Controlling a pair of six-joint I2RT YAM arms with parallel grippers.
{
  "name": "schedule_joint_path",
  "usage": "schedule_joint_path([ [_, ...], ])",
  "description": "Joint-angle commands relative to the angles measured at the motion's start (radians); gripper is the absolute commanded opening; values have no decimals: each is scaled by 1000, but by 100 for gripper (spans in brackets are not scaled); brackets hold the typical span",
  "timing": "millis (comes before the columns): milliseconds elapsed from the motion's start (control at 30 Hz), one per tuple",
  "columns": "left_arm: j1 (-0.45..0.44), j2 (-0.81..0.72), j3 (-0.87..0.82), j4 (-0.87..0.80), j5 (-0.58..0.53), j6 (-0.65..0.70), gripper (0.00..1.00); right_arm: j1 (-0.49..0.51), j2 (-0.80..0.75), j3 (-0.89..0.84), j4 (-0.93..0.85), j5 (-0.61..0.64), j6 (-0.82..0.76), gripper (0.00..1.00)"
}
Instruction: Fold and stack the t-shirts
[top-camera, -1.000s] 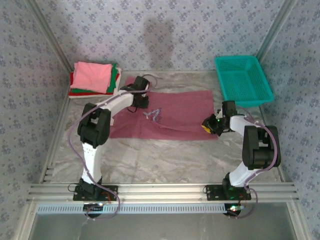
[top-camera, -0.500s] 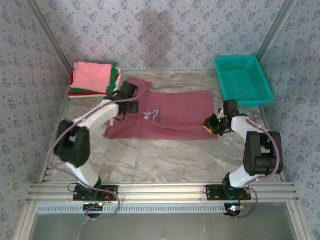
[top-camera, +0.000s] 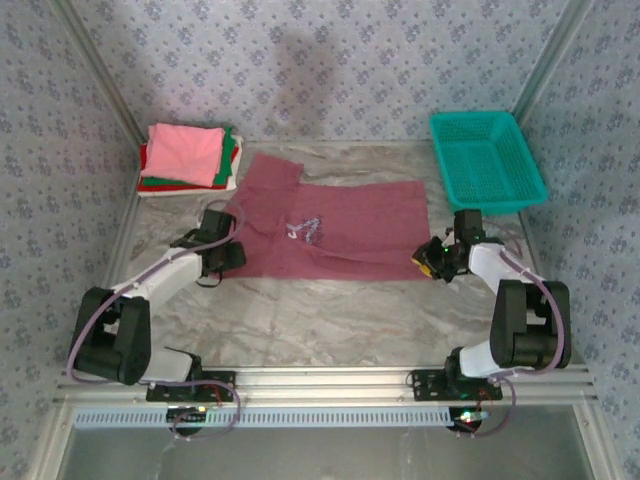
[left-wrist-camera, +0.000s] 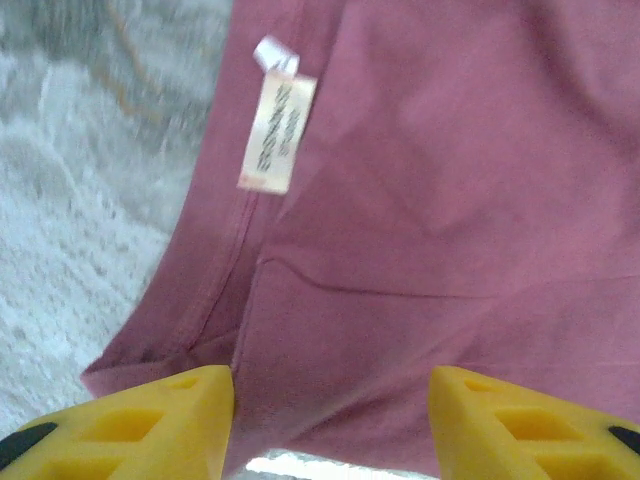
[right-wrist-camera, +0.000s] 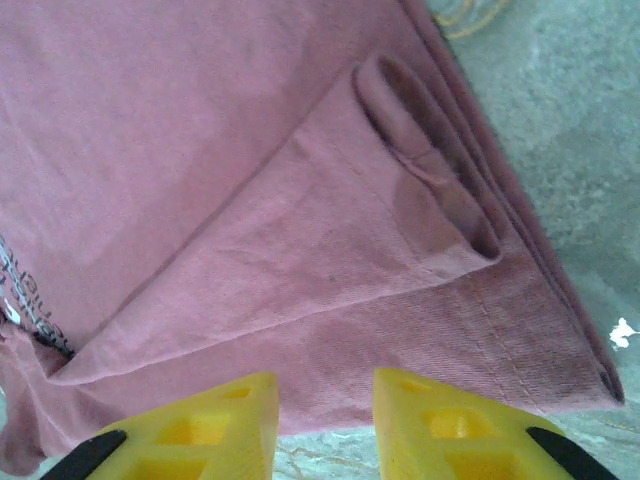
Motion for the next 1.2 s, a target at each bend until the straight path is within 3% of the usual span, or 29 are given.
schedule_joint_path([
  [0, 17, 12, -33, 75, 51, -71, 54, -17, 8, -33, 46, 17, 67, 34],
  [333, 79, 109, -49, 123, 79, -90, 54, -13, 72, -13, 128, 55, 117, 35],
  [767, 85, 135, -48, 129, 67, -47, 54, 4, 155, 3, 232, 81, 201, 36],
  [900, 85, 134, -51, 129, 60, -41, 54, 7, 144, 7, 237, 110, 218, 33],
  [1167, 85, 133, -52, 133, 65, -31, 54, 7, 129, 6, 235, 149, 228, 14],
])
